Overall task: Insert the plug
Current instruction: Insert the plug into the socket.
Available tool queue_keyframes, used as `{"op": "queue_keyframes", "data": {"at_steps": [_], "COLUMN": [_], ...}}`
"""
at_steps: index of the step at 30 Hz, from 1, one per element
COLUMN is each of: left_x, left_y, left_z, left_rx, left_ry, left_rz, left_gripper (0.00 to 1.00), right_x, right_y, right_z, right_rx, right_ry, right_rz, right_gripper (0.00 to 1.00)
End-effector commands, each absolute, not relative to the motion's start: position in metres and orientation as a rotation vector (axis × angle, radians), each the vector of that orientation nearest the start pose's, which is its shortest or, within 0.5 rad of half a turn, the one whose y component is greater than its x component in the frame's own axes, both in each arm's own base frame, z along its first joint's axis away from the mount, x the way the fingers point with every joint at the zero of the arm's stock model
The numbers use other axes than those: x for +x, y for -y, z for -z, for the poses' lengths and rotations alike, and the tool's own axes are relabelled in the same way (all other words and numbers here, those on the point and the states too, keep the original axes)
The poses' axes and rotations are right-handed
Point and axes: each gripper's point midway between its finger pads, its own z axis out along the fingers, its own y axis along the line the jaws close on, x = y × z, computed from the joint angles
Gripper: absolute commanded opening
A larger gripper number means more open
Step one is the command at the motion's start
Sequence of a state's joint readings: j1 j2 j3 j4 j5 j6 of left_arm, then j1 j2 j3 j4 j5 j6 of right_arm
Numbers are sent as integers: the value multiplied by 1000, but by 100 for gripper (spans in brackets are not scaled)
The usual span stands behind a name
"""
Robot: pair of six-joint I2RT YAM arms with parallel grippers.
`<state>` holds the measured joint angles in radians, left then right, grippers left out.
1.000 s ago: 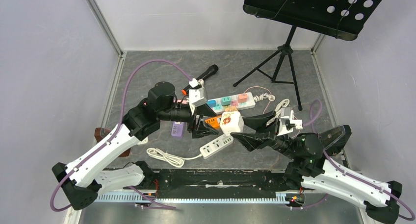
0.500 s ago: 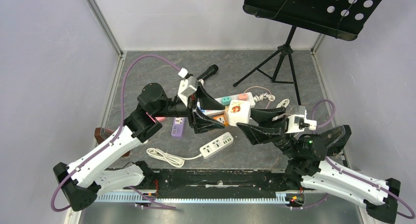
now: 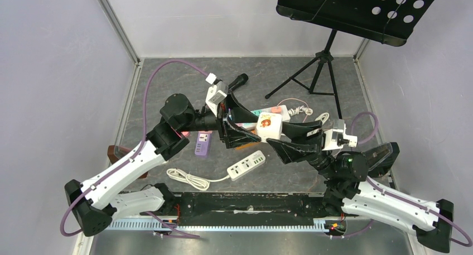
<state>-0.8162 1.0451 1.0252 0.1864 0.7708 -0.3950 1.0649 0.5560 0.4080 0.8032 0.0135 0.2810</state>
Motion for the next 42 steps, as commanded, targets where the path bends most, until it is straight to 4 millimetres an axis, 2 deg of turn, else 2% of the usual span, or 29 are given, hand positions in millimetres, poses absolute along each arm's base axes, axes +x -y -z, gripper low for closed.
{"op": "queue_keyframes", "data": {"at_steps": [1, 9, 16, 18, 21, 23, 24, 26, 27, 30, 33, 36, 38, 42], "left_x": [123, 118, 116, 115, 112, 111, 110, 109, 109, 112, 116, 118, 120, 120], "left_y": [329, 336, 339, 339, 340, 339, 339, 338, 337, 337, 338, 339, 338, 332], "left_z": [-414, -408, -412, -412, -411, -409, -408, -405, -405, -403, -398, -388, -376, -358], "left_rx": [960, 995, 1001, 1011, 1033, 1056, 1070, 1097, 1105, 1116, 1121, 1158, 1199, 1280], "left_ry": [-1236, -1235, -1209, -1202, -1190, -1176, -1167, -1148, -1141, -1137, -1147, -1165, -1195, -1225], "left_rz": [1522, 1549, 1563, 1565, 1568, 1560, 1553, 1528, 1517, 1479, 1452, 1420, 1373, 1305], "left_gripper": [78, 78, 76, 67, 36, 8, 2, 2, 2, 2, 2, 2, 2, 2], "right_x": [111, 105, 105, 105, 105, 108, 109, 111, 113, 119, 127, 137, 141, 144], "right_y": [-224, -229, -231, -231, -233, -235, -236, -236, -237, -238, -239, -238, -236, -240], "right_z": [-435, -439, -438, -437, -436, -432, -430, -425, -421, -411, -403, -395, -392, -384], "right_rx": [-310, -325, -322, -323, -323, -324, -325, -324, -334, -346, -357, -366, -400, -506], "right_ry": [-781, -757, -756, -759, -769, -802, -820, -855, -880, -954, -1033, -1128, -1168, -1279], "right_rz": [-1292, -1331, -1354, -1355, -1364, -1357, -1352, -1342, -1334, -1286, -1231, -1146, -1087, -992], "right_gripper": [0, 0, 0, 0, 0, 0, 0, 0, 3, 25, 62, 87, 94, 97]}}
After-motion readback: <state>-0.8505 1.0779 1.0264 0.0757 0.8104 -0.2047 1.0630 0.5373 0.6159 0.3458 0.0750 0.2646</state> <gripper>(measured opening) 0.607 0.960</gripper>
